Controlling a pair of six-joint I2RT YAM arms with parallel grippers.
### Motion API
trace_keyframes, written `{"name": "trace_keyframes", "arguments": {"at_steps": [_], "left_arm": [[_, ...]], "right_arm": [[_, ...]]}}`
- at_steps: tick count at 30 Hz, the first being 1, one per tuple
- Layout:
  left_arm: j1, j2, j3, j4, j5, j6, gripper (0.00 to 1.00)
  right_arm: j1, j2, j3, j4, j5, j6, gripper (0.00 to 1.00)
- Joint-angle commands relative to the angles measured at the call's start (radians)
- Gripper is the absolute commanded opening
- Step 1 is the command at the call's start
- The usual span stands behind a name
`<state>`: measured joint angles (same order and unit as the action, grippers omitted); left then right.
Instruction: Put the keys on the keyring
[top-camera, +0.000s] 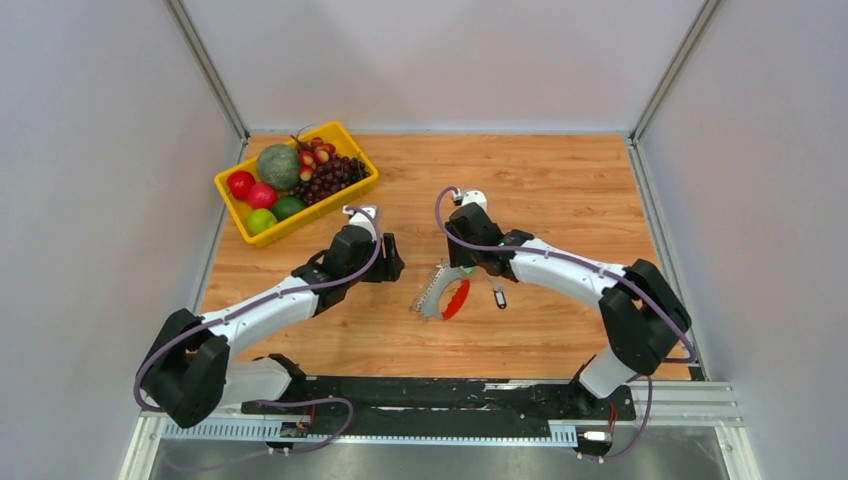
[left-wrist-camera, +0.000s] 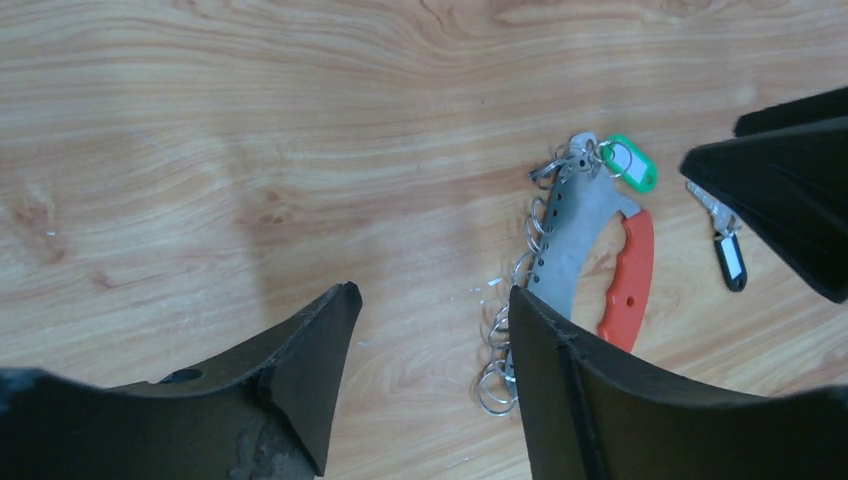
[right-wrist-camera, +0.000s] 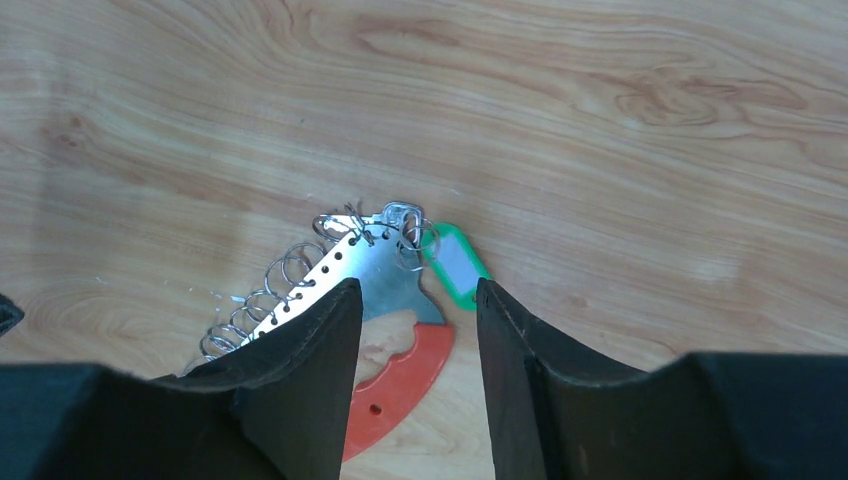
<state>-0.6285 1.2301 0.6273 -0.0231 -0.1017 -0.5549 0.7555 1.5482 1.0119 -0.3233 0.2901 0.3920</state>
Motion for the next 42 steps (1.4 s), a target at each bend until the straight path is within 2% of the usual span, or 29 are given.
{"name": "trace_keyframes", "arguments": {"at_steps": [1, 5, 9, 25, 42], "left_arm": [[0.0, -0.042, -0.037, 0.059, 0.022, -0.022, 0.72], [0.0, -0.07, -0.065, 0.061, 0.01, -0.021, 0.82], [-0.001, -0.088, -0.078, 0.064, 0.007, -0.016, 0.88], [-0.001, -0.085, -0.072, 0.062, 0.025, -0.005, 0.93], [-0.002, -0.098, -0.09, 0.075, 0.039, -0.018, 0.95]], "right_arm": [[0.001, 0.088, 0.063, 0.077, -0.079, -0.003, 0.48], [0.001, 0.144, 0.086, 0.09, -0.114, -0.003, 0.42], [0.001, 0.165, 0.088, 0.109, -0.117, -0.001, 0.41], [0.001, 0.221, 0.127, 0.129, -0.136, 0.004, 0.3], [0.01, 0.187, 0.085, 0.141, -0.108, -0.039, 0.31]]}}
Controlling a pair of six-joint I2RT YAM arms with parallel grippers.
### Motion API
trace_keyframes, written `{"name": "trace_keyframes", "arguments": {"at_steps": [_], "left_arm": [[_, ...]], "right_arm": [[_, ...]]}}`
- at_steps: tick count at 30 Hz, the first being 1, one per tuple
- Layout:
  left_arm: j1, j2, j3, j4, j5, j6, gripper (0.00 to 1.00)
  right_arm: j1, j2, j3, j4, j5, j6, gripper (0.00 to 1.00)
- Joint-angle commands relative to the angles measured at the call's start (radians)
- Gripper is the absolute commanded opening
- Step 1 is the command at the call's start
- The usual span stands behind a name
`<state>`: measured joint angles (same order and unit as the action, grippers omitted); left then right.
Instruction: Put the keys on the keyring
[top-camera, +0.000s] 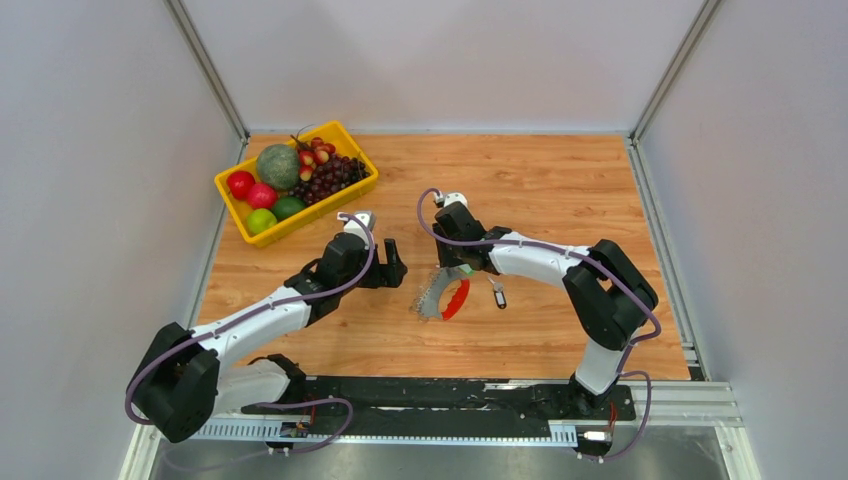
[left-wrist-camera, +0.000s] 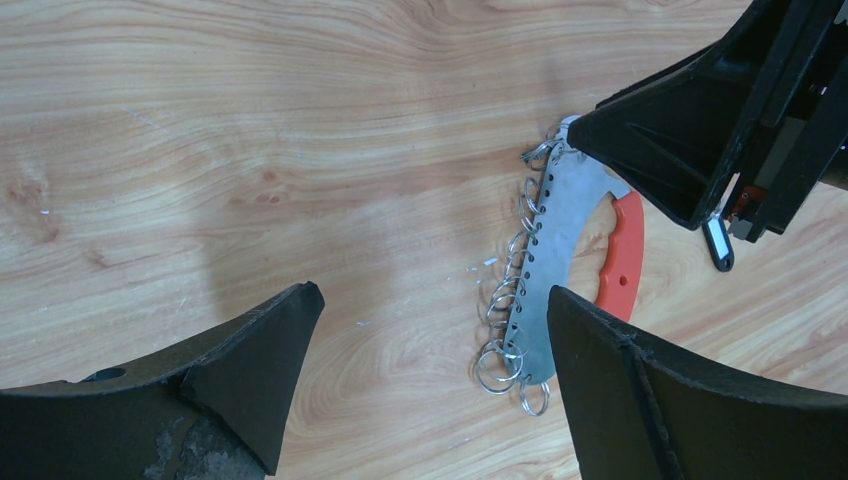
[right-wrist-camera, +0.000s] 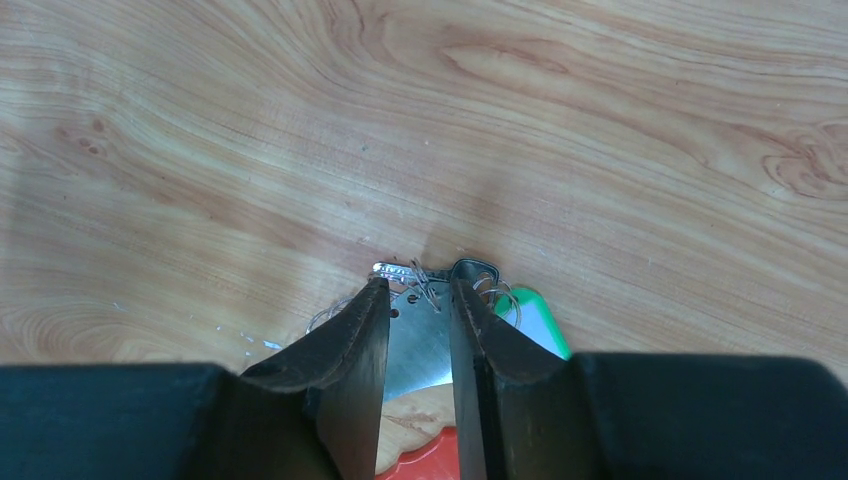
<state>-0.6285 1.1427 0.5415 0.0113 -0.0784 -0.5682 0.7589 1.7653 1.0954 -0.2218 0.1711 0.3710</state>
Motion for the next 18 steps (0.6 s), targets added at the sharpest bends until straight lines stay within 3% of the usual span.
{"name": "trace_keyframes", "arguments": {"at_steps": [1, 18], "left_arm": [[-0.001, -0.01, -0.005, 0.041, 0.017, -0.007, 0.95], [-0.001, -0.005, 0.001, 0.038, 0.015, -0.003, 0.95]], "right_arm": [[0.007, -0.023, 0.005, 0.039, 0.011, -0.017, 0.31], [0.007, 0.019, 0.003, 0.042, 0.011, -0.008, 0.25]]}}
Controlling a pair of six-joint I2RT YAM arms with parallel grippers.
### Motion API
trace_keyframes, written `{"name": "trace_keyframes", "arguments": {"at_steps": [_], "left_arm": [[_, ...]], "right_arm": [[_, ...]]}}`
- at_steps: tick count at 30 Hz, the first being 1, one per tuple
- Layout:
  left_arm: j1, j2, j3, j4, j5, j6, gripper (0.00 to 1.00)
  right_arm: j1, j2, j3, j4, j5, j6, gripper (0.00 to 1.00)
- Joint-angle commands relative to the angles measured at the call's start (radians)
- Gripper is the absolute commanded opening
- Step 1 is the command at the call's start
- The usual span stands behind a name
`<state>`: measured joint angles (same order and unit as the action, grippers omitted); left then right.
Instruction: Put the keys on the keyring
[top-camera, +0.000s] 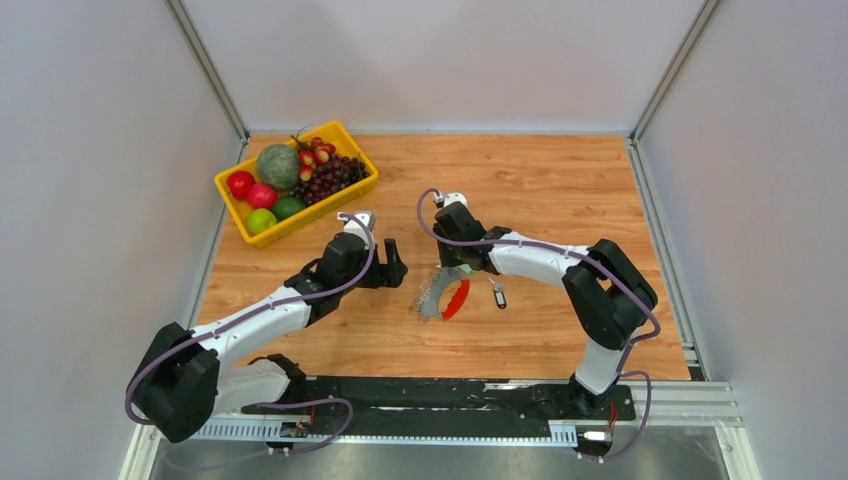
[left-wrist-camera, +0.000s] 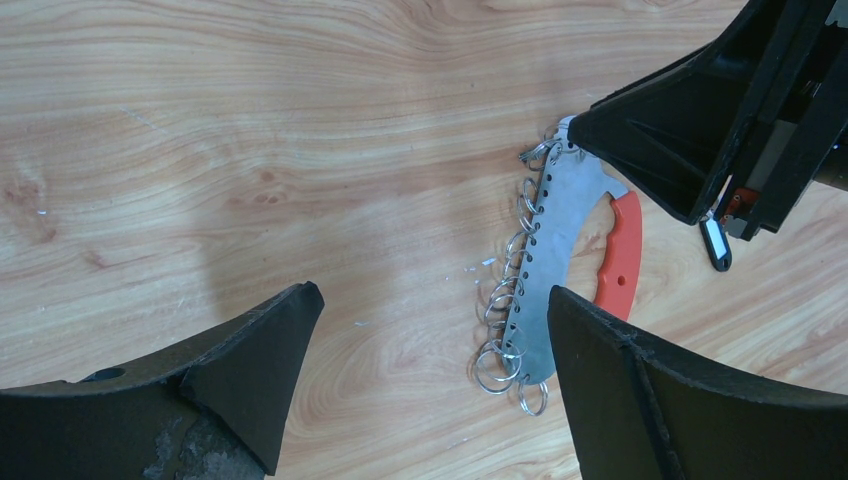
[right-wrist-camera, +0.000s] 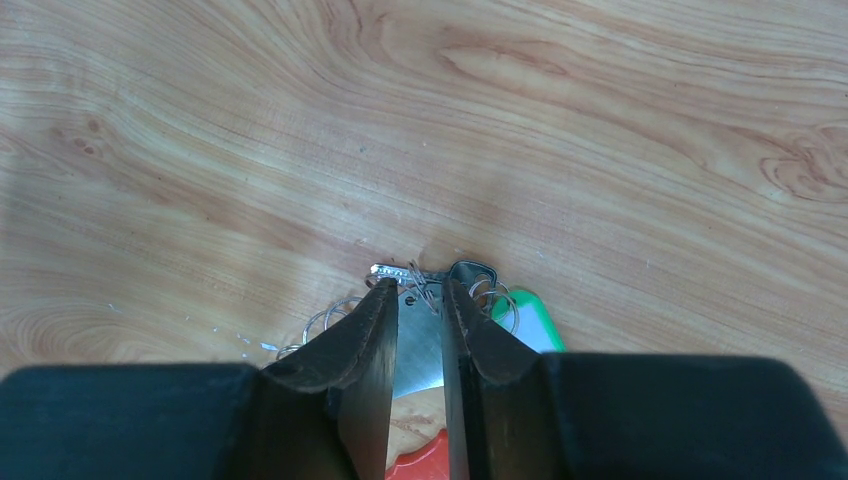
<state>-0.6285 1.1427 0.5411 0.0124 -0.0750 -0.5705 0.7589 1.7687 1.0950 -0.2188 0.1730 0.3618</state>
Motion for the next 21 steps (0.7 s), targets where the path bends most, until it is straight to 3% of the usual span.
{"name": "trace_keyframes", "arguments": {"at_steps": [1, 21], "left_arm": [[-0.001, -0.006, 0.001, 0.037, 0.012, -0.001, 0.95], [0.0, -0.005, -0.001, 0.033, 0.011, -0.006, 0.96]], "right_arm": [[0.007, 0.015, 0.002, 0.039, 0.008, 0.001, 0.25], [-0.004, 0.032, -0.011, 0.047, -0.003, 0.008, 0.19]]}}
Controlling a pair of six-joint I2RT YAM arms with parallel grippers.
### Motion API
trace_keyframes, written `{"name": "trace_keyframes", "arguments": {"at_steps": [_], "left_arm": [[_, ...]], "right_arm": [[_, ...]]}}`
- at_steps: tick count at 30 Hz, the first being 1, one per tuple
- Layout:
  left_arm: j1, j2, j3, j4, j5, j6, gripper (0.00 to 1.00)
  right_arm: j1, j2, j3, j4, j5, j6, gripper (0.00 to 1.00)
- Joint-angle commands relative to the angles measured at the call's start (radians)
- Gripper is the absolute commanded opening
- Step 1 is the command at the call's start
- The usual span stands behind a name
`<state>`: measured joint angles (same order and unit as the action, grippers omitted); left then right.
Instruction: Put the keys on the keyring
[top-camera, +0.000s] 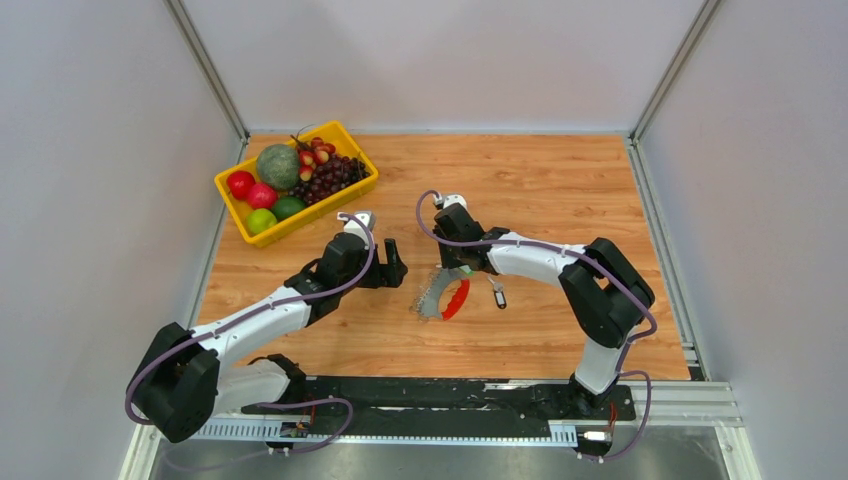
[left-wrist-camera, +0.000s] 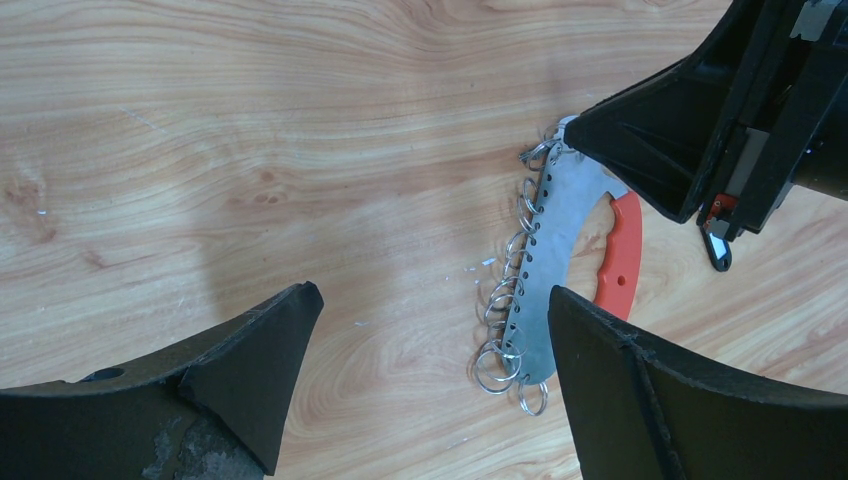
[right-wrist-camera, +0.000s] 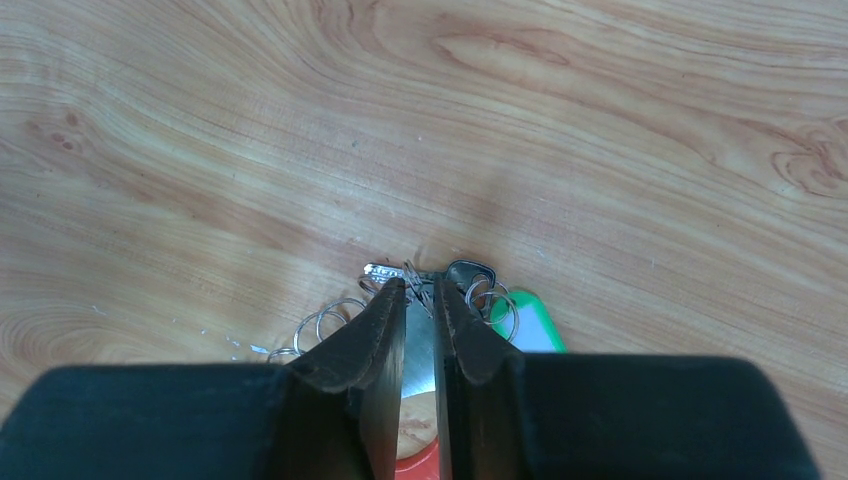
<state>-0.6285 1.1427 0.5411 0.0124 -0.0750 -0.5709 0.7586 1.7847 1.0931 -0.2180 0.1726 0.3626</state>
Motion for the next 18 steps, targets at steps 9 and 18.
{"name": "trace_keyframes", "arguments": {"at_steps": [9, 18], "left_arm": [[0.0, 0.006, 0.001, 0.037, 0.014, -0.008, 0.96], [-0.001, 0.016, 0.014, 0.034, 0.025, -0.011, 0.96]], "right_arm": [[-0.007, 0.029, -0.011, 0.051, -0.009, 0.006, 0.12], [-0.01, -0.016, -0.029, 0.052, 0.006, -0.001, 0.0]]}}
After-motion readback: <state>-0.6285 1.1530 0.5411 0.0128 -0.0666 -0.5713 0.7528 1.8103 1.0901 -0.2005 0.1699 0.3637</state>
